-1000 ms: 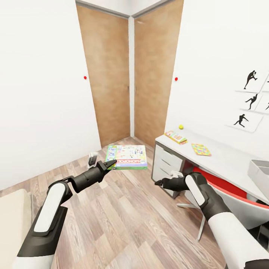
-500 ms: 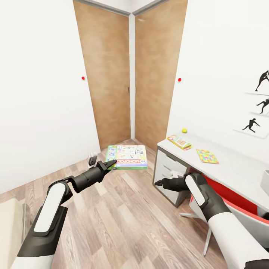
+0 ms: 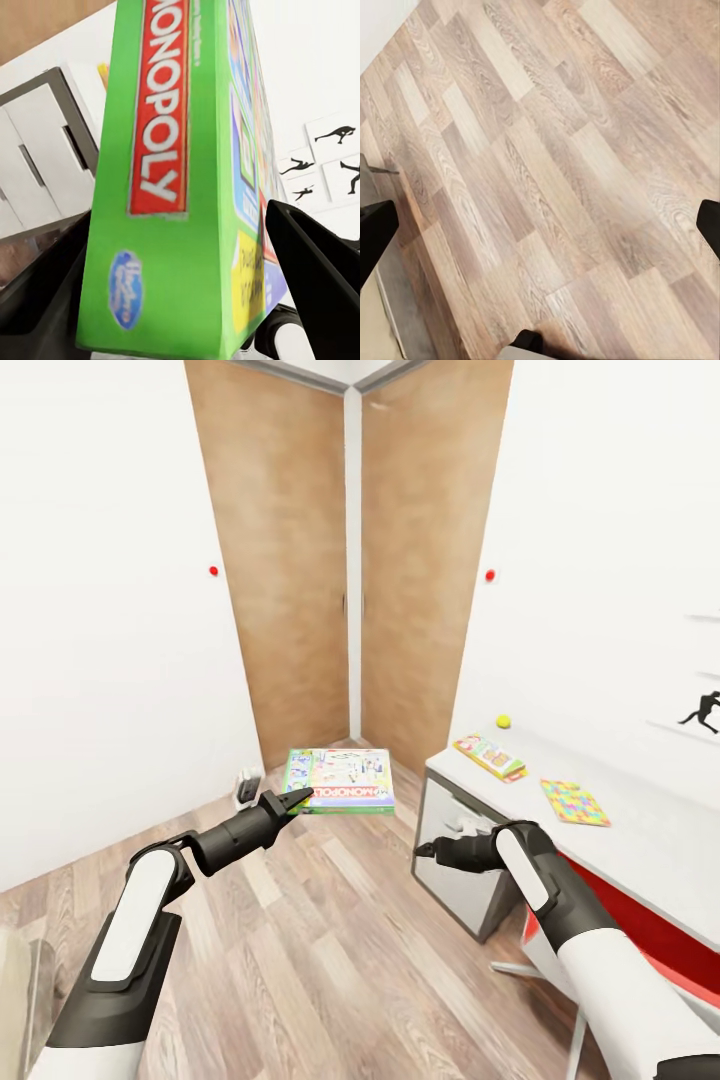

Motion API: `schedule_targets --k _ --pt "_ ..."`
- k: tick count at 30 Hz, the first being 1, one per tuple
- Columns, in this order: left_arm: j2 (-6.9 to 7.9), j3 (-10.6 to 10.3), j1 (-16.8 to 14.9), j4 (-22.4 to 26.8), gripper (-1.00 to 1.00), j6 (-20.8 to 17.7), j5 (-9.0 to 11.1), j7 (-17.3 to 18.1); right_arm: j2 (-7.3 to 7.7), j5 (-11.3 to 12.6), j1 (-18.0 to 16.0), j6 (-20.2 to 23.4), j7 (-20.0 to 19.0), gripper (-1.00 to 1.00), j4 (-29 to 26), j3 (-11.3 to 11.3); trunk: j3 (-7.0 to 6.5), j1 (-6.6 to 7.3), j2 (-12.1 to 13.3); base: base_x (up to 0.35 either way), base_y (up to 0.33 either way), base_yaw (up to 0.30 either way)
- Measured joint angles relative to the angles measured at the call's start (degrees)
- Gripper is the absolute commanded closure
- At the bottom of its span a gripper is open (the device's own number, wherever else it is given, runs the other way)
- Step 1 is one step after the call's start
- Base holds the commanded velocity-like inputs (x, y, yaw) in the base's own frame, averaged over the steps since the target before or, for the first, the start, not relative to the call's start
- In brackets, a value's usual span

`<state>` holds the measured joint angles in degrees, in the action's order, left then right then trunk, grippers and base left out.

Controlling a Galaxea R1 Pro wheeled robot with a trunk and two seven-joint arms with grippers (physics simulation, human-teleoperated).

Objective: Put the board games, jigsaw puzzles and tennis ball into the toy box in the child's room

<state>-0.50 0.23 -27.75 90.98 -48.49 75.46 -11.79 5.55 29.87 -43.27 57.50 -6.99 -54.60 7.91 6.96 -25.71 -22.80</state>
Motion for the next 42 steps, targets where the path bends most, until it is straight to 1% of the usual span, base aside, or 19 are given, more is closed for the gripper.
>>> schedule_targets --k 13,27,32,35,37,42 --pt "0.0 0.0 -0.03 0.0 1.0 -0.03 -0.03 0.0 0.02 0.03 0.0 -0.04 0.0 -1.0 -0.03 -0.07 0.0 0.0 0.0 0.333 0.019 0.0" --pt "0.0 0.0 -0.05 0.08 1.0 -0.09 -0.01 0.0 0.03 0.07 0.0 -0.02 -0.01 -1.0 -0.61 -0.06 0.0 0.0 0.0 0.326 0.103 0.0" --pt "0.0 -0.02 -0.05 0.1 1.0 -0.1 -0.06 0.0 0.07 0.07 0.11 -0.01 -0.05 -1.0 -0.82 -0.12 0.0 -0.01 0.01 0.238 0.113 0.0" --pt "0.0 -0.04 -0.03 0.14 1.0 -0.05 0.29 0.01 0.17 0.08 0.54 0.0 -0.06 -1.0 -1.56 -0.27 0.0 -0.02 0.0 0.12 0.057 0.0" --pt "0.0 -0.06 -0.04 0.16 1.0 -0.05 0.26 0.02 0.66 0.13 1.23 0.0 -0.08 -1.0 -3.26 -0.4 0.0 -0.02 0.0 0.074 0.035 0.0" --pt "0.0 -0.08 -0.05 0.18 1.0 -0.05 0.26 0.07 2.76 0.42 4.04 -0.02 -0.09 -1.0 -10.18 -0.56 0.0 -0.03 0.0 0.035 0.017 0.0"
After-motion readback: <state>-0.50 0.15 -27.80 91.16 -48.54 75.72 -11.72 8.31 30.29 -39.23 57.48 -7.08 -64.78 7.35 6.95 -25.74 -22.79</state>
